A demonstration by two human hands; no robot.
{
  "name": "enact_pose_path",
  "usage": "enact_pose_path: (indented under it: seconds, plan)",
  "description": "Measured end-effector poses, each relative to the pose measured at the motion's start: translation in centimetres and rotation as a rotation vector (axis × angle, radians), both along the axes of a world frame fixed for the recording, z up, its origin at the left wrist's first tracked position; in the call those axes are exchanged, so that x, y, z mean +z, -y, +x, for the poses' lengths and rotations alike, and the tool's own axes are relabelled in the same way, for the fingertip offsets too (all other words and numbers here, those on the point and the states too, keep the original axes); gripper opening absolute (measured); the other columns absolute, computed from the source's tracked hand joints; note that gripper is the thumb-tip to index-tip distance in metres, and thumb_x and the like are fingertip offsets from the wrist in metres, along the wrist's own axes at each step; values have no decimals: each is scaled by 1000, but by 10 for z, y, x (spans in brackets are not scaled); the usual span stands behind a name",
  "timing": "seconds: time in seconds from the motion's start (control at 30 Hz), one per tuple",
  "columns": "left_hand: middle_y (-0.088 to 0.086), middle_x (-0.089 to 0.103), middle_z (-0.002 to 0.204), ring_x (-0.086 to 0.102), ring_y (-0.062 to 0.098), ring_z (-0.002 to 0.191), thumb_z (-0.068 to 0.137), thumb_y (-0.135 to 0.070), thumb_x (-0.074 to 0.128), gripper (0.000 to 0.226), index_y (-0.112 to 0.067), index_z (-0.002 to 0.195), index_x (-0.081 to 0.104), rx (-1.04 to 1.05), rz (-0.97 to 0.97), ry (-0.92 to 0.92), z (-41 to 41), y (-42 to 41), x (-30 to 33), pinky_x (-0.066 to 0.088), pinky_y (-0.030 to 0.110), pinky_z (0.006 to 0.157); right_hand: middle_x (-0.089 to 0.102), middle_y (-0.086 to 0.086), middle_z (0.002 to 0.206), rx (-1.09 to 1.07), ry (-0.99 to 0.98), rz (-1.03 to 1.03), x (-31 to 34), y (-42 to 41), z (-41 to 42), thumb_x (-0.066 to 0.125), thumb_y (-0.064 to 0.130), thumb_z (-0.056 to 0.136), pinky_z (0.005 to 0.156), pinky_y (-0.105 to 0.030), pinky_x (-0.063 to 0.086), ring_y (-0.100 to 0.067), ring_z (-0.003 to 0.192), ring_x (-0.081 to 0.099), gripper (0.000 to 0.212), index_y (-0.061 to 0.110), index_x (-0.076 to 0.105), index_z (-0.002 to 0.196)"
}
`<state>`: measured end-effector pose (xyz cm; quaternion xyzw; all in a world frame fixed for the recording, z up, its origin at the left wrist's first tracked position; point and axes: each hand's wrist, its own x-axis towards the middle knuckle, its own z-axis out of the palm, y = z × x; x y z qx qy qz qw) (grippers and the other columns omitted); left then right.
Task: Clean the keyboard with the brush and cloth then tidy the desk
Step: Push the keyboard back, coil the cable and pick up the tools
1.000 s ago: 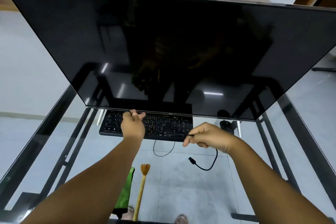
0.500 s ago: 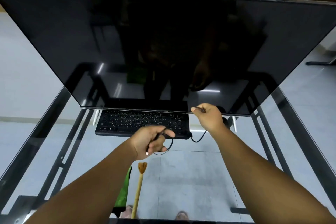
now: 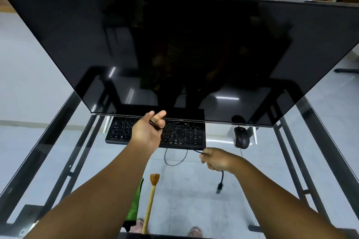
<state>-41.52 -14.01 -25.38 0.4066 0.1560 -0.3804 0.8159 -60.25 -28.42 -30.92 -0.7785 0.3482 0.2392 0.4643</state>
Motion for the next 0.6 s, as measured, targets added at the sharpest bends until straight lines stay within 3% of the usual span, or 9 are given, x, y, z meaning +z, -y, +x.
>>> enact_pose_path:
  seconds: [0.07,0.13,0.2,0.27,0.37,0.47,0.53,0.6]
  plan:
    - [20,74,88,71,22,71,105,-15,33,27,-5,127,43,92,68,4,6,1,-3,50,31,90,47,-1,69,80,-12,17,8,-2,-3,39,39,101,58,-27,32,-15,59,37,29,18,57,90]
    - [16,74,95,73,24,87,104,-15,25,27,-14,123,44,60,193,96,12,2,-9,45,34,98,45,3,66,143,6,56,19,-3,-3,41,39,99,56,-26,31,-13,55,34,29,20,60,88]
    - [9,75,96,73,18,90,104,-20,24,22,-18,117,42,-50,349,251,14,3,-17,40,32,95,43,7,62,176,53,99,34,-5,0,47,38,96,56,-25,30,-12,55,33,26,21,65,88]
    - [5,75,95,72,18,91,105,-25,26,25,-16,127,35,-169,486,397,12,2,-25,32,32,95,41,12,54,182,125,138,50,-4,2,54,33,95,55,-23,29,-10,53,32,22,19,69,88]
    - [9,74,101,71,21,92,106,-27,27,20,-18,122,35,-356,571,503,4,-1,-34,37,27,85,36,10,48,180,224,178,72,2,7,54,31,97,62,-26,31,-11,51,29,26,16,73,88]
    - [12,74,101,72,25,93,106,-25,26,16,-18,119,34,-397,518,434,-3,5,-37,34,37,101,31,3,50,230,203,201,84,4,13,47,36,99,72,-32,31,-15,50,25,36,17,74,86]
    - [16,73,103,72,27,93,106,-20,24,30,-11,134,31,-275,404,280,-3,11,-33,31,38,105,28,0,51,253,148,207,84,3,17,45,37,100,64,-31,29,-16,50,24,40,14,74,84]
    - [19,72,103,74,23,79,105,-14,27,34,-4,136,34,-97,244,75,5,12,-26,37,35,108,27,-1,49,228,102,206,78,3,18,43,36,100,55,-29,25,-16,48,22,44,11,72,79]
